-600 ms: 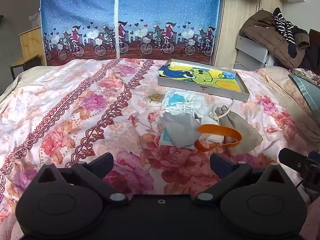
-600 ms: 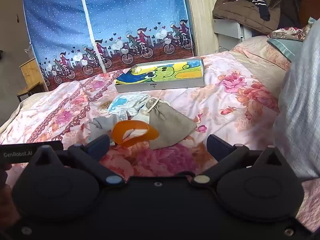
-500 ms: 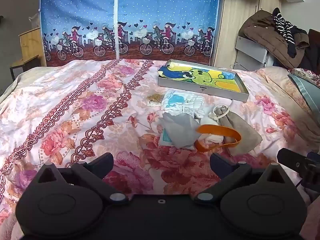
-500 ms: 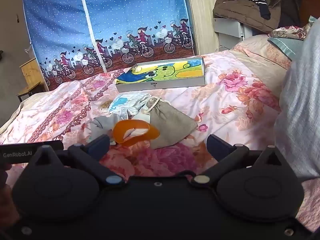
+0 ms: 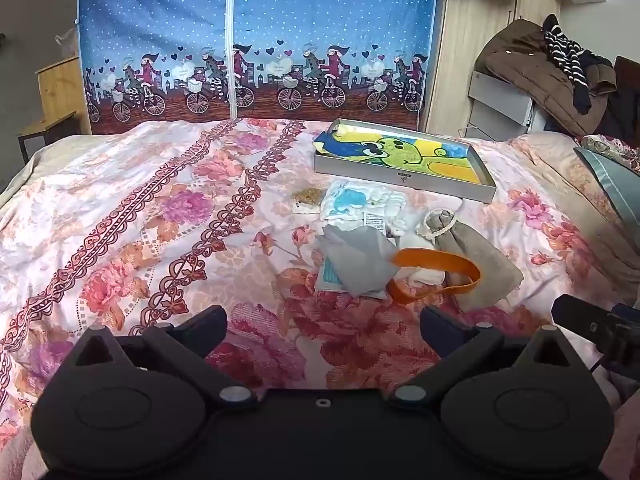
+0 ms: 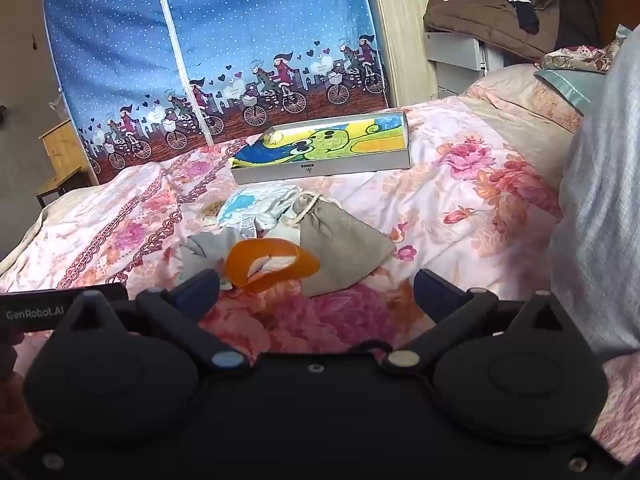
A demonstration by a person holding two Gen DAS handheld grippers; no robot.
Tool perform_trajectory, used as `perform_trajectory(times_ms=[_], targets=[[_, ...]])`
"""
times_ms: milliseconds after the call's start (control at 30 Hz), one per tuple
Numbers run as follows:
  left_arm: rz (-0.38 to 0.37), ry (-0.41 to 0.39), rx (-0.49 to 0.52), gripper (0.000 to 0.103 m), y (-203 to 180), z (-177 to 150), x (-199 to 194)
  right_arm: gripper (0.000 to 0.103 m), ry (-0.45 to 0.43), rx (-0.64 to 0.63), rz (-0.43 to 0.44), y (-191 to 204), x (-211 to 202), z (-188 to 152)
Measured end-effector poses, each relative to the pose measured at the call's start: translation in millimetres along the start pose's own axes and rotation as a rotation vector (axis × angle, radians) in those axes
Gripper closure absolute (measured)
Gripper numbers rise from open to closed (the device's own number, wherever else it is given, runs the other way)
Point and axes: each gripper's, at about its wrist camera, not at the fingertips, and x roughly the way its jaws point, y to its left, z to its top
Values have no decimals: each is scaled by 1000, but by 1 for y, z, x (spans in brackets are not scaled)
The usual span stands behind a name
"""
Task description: Organize soft objects
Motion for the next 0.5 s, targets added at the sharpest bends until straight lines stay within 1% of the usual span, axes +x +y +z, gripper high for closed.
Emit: perform_trajectory(times_ms=[500], targets=[[0, 1, 1, 1, 0, 0, 0, 0, 1, -4, 3, 1, 0, -1]])
